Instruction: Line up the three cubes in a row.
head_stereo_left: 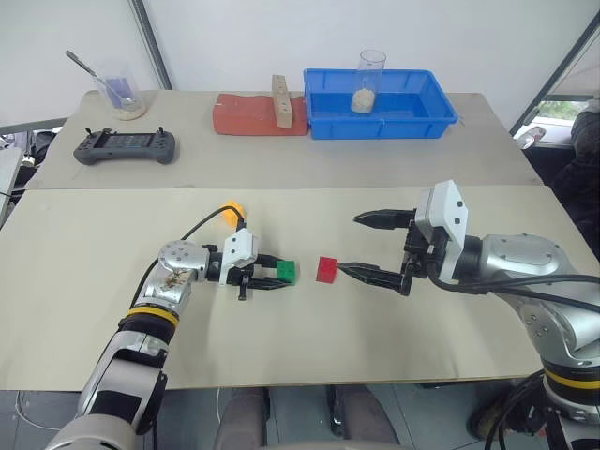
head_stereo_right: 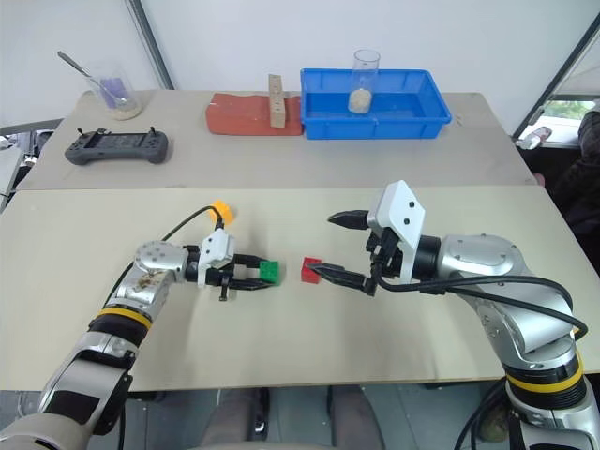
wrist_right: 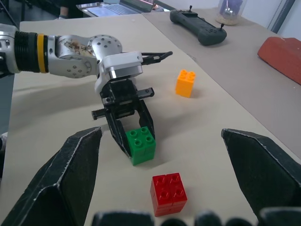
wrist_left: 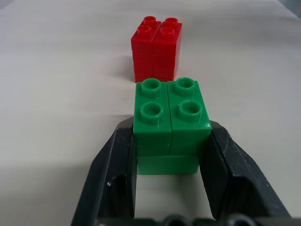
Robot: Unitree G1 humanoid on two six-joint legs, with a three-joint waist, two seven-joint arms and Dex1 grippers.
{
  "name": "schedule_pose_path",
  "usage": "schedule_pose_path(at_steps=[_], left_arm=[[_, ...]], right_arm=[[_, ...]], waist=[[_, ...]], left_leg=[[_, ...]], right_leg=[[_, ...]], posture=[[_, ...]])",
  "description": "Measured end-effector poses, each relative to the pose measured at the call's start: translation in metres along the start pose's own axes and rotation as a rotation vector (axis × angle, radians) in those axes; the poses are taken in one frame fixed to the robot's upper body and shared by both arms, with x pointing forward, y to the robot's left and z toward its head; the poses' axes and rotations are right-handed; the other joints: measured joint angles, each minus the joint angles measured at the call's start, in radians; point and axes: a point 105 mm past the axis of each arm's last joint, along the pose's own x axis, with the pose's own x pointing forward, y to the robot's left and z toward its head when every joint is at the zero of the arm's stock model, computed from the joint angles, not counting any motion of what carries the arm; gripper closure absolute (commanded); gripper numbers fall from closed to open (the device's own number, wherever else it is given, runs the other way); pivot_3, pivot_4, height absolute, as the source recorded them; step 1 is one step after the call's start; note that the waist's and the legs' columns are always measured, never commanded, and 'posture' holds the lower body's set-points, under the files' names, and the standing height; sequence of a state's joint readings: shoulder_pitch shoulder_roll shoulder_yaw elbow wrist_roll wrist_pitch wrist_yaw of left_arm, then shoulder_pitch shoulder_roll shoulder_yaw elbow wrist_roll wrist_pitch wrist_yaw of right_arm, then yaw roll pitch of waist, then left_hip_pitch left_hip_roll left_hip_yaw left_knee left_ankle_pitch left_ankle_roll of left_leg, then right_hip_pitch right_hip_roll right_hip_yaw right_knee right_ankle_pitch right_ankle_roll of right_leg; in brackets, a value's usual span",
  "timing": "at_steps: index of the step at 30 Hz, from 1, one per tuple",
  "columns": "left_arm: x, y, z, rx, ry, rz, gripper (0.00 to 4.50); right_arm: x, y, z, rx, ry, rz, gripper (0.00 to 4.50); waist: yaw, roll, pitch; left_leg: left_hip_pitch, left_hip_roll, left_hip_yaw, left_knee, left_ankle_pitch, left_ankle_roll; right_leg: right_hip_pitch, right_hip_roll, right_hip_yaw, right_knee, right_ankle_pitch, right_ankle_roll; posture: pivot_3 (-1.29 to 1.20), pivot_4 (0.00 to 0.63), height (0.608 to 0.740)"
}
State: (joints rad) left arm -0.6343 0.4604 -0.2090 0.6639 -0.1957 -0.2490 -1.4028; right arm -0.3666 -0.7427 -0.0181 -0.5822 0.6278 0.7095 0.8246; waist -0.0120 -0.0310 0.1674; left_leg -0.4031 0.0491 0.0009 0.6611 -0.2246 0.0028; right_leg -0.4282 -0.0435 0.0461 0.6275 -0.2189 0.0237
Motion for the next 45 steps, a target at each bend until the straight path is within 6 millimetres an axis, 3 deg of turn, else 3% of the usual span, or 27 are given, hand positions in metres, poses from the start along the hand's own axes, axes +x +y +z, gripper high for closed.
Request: schedule_pose_path(at_steps=[10, 41, 45], left_arm=[[0.010, 0.011, 0.000, 0.038, -0.009, -0.011, 3.16], [0.004, 0.010, -0.002, 0.029, 0.003, -0.057, 3.16], [0.005, 0.009, -0.003, 0.021, 0.010, -0.063, 1.28]], right_arm=[[-0.001, 0.000, 0.000, -0.002, 0.008, 0.000, 0.00], [-0.001, -0.001, 0.000, 0.001, 0.008, -0.002, 0.00], [-0.001, -0.001, 0.000, 0.002, 0.007, -0.003, 0.00]], waist=[[0.000, 0.000, 0.000], [-0.002, 0.000, 0.000], [-0.002, 0.000, 0.000]], left_leg=[[0.000, 0.000, 0.000, 0.000, 0.000, 0.000], [0.001, 0.000, -0.001, 0.000, 0.000, 0.000], [0.001, 0.000, -0.001, 0.000, 0.000, 0.000]], right_leg=[[0.000, 0.000, 0.000, 0.000, 0.000, 0.000], [0.001, 0.000, 0.000, 0.002, 0.000, 0.000], [0.000, 0.000, 0.000, 0.002, 0.000, 0.000]], posture=[[0.00, 0.150, 0.740], [0.00, 0.150, 0.740], [0.00, 0.150, 0.740]])
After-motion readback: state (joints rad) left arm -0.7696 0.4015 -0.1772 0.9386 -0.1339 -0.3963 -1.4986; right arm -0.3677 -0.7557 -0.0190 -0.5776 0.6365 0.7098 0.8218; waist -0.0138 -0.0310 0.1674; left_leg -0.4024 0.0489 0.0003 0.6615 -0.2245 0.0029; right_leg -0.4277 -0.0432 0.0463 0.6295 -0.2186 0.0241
